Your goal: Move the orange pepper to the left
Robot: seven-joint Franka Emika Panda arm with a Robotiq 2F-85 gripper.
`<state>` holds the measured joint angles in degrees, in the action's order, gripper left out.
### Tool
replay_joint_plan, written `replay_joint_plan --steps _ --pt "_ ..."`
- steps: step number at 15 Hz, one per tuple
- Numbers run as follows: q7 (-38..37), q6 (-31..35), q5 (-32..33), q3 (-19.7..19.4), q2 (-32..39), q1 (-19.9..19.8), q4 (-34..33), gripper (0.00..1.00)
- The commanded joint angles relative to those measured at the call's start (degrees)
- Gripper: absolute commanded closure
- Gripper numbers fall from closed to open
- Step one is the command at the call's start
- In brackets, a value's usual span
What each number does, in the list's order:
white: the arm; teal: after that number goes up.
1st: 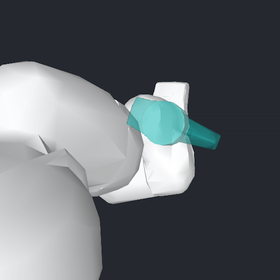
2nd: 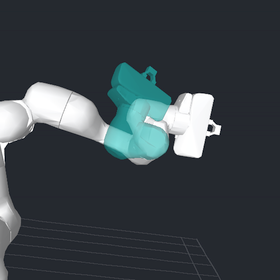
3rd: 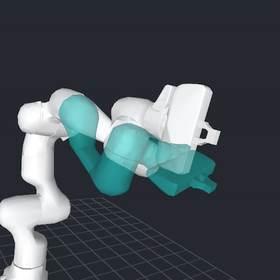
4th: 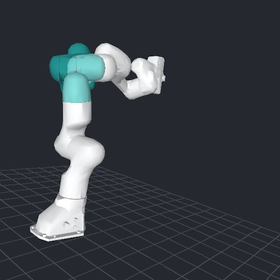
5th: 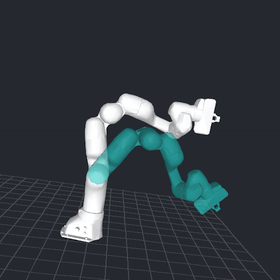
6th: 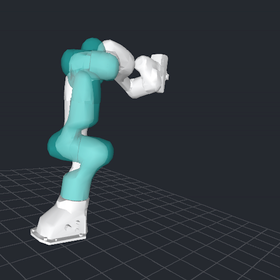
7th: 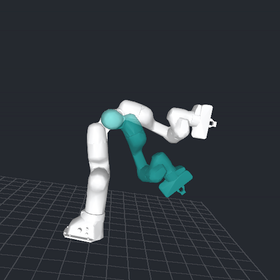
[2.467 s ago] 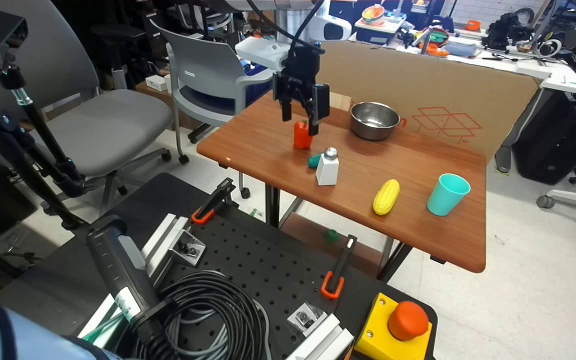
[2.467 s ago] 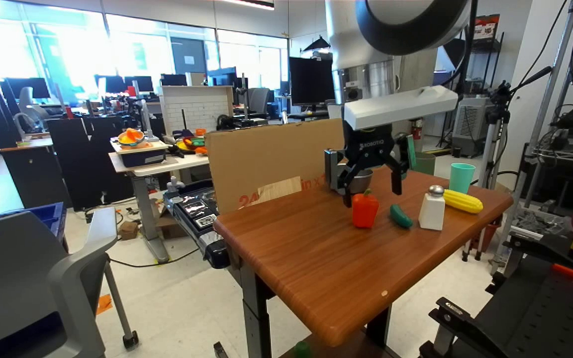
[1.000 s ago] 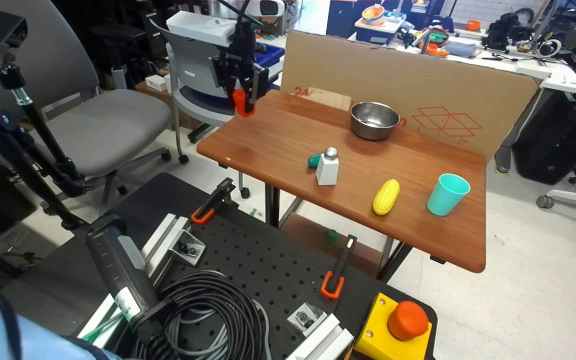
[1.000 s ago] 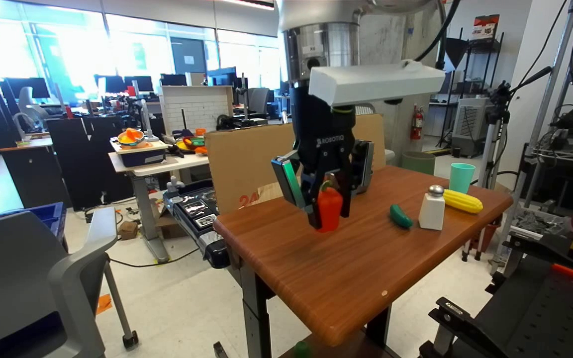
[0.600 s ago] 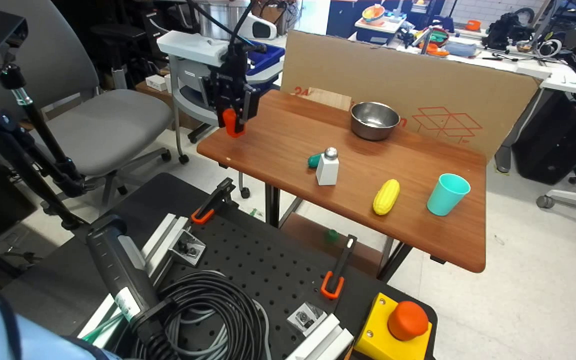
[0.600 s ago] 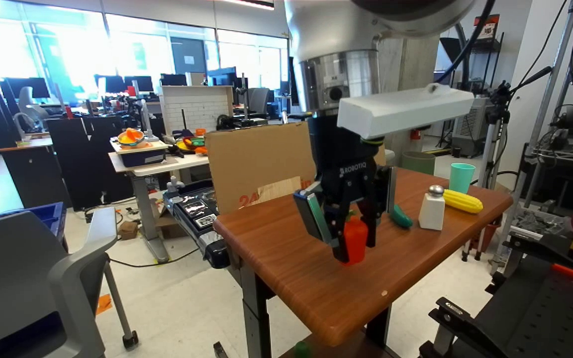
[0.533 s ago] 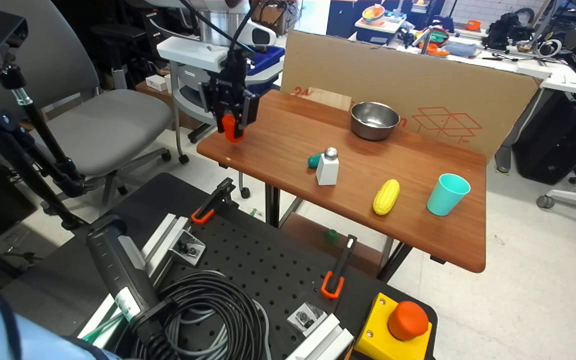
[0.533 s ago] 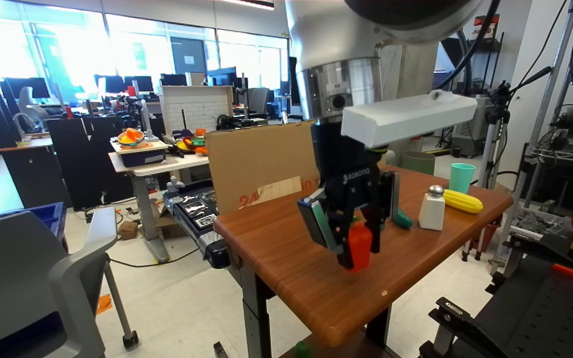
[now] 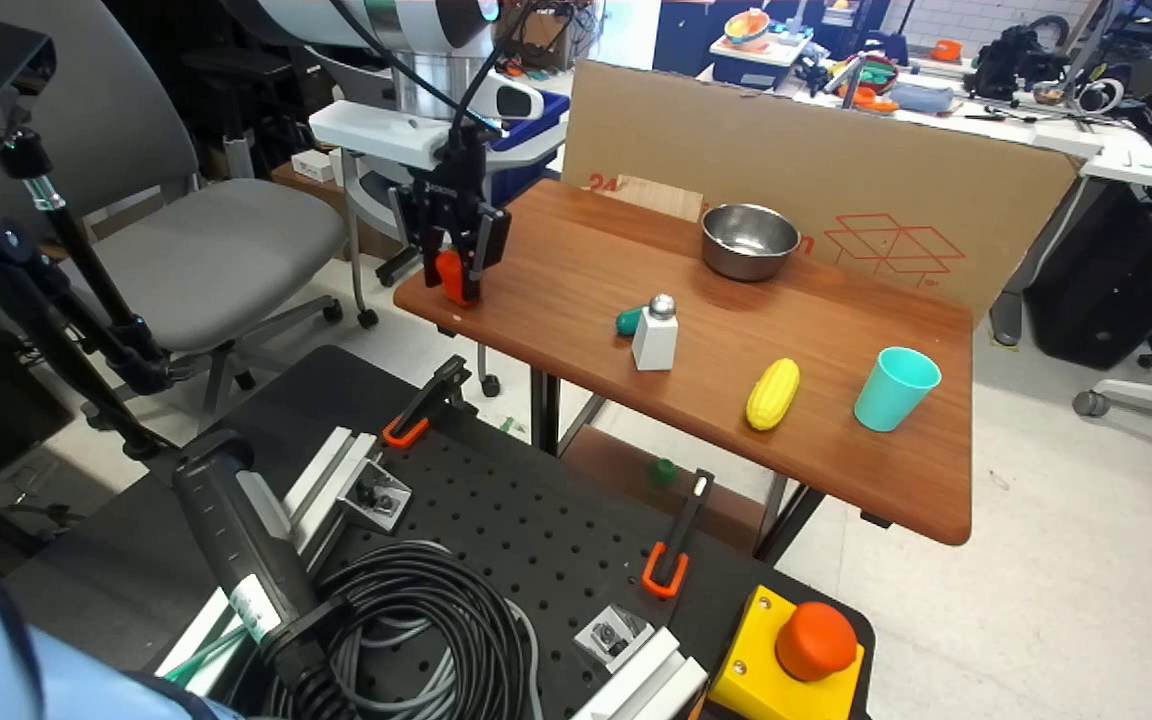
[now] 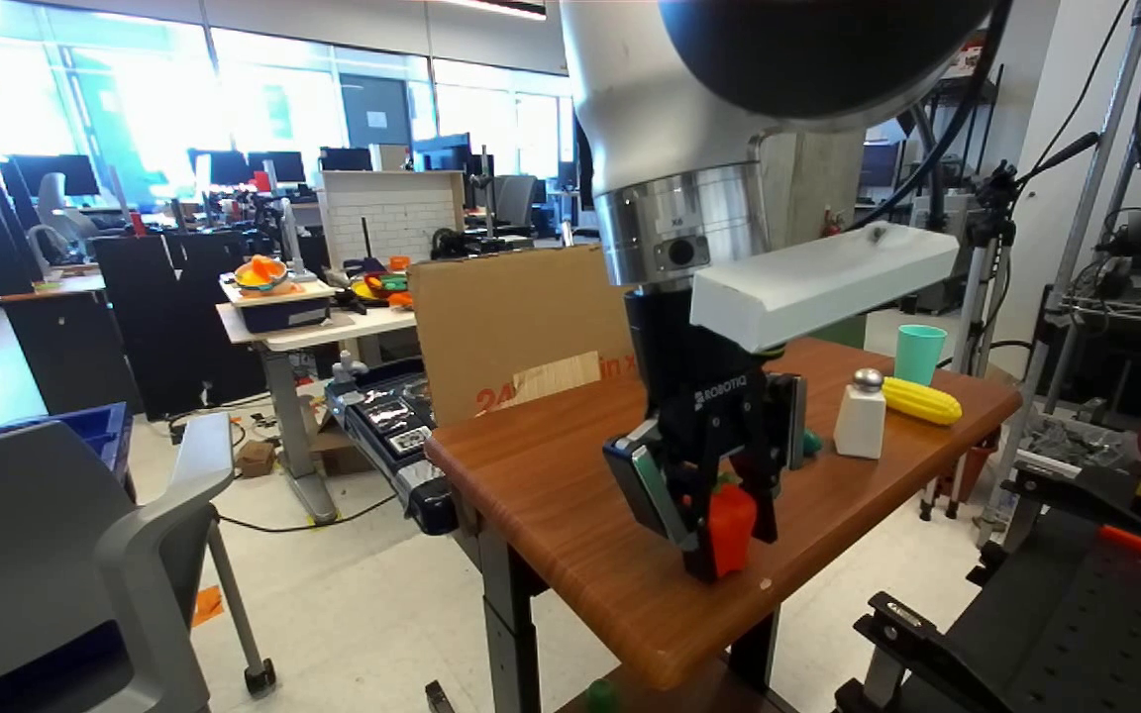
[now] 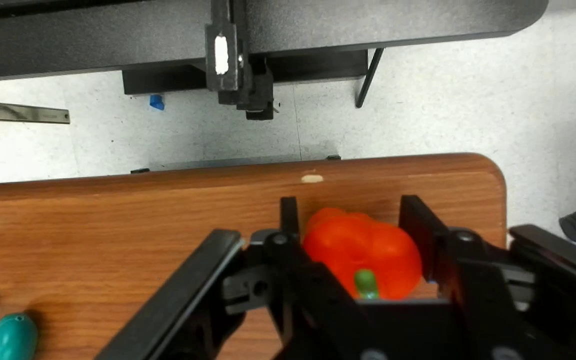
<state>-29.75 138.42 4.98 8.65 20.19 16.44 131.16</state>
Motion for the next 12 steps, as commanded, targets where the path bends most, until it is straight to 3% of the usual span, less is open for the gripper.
replay_joint_plan --steps 1,3,8,9,12 --pt "1.02 -2.85 -1.65 0.23 -3.93 0.97 1.43 0.14" --pt "-0.38 -6.5 -0.34 0.01 -8.53 1.61 2.82 0.01" --pt "-8.5 -18.11 3.22 -0.94 -24.0 -1.14 6.61 0.0" --pt "-5.11 -15.23 1.56 0.73 -16.79 -1.07 2.93 0.0" --pt "-6.74 -17.99 2.35 0.76 -23.47 -2.99 5.49 0.0"
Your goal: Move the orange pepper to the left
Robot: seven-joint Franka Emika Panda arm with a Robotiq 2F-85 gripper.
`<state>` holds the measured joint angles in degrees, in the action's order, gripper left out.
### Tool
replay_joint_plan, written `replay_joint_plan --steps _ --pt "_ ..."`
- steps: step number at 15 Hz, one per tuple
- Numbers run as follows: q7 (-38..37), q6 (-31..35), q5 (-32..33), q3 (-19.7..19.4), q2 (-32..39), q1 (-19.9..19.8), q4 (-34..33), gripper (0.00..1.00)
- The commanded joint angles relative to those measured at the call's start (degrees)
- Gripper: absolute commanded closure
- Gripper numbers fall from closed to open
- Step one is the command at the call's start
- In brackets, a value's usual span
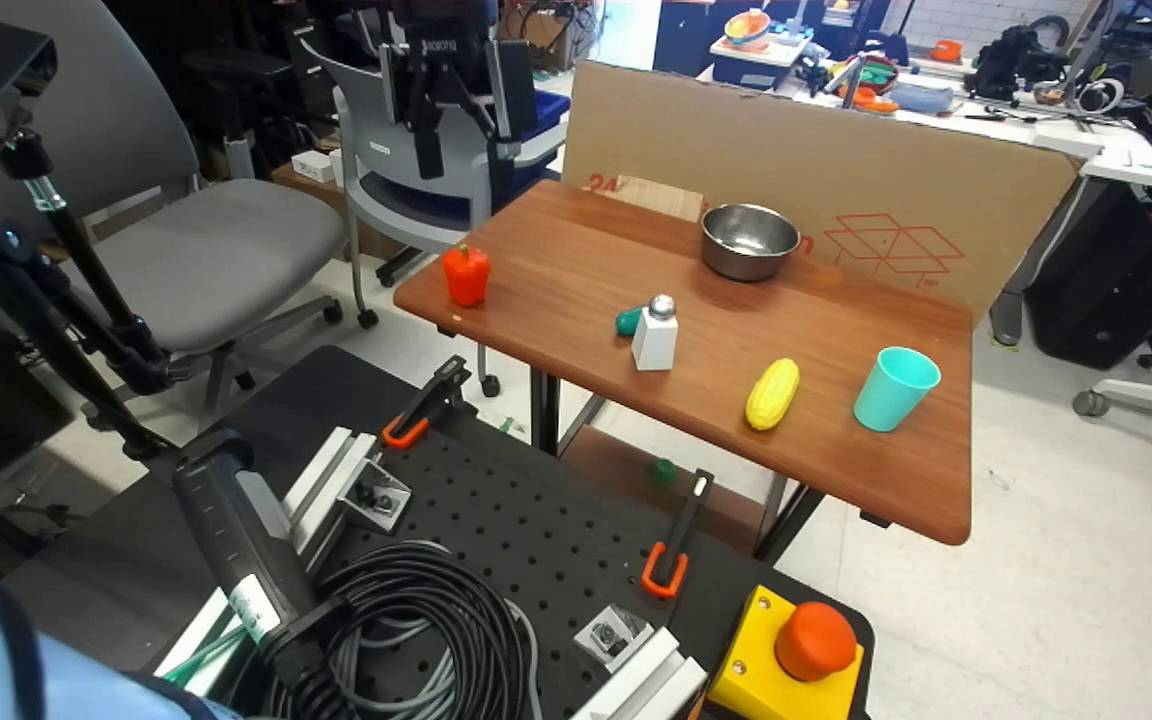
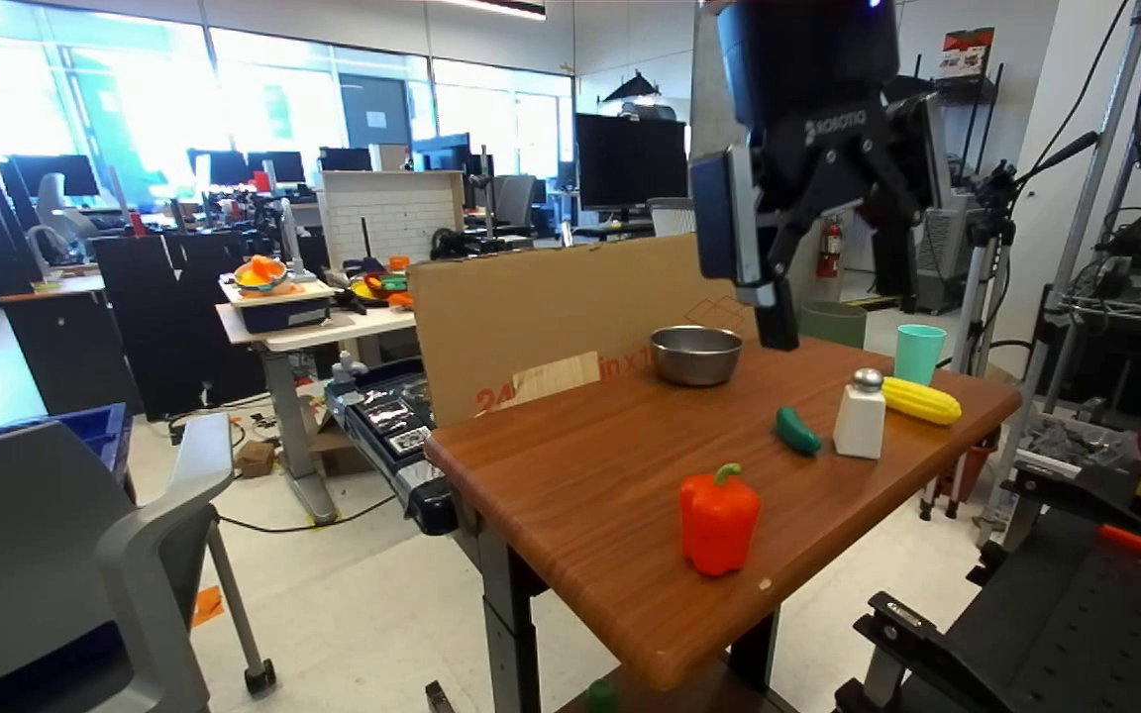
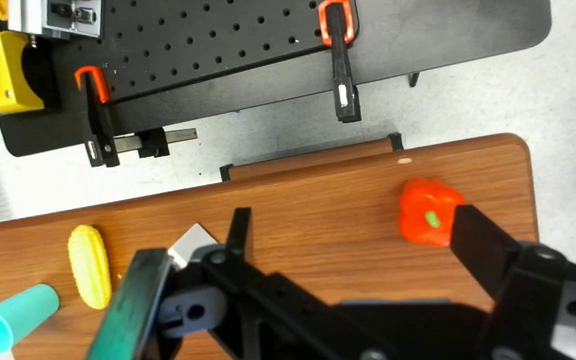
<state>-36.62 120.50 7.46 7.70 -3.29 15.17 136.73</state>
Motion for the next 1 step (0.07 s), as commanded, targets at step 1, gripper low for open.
replay_joint_plan --steps 1 --pt "-0.02 -0.07 -0.14 1.76 -0.49 -1.8 0.44 0.0"
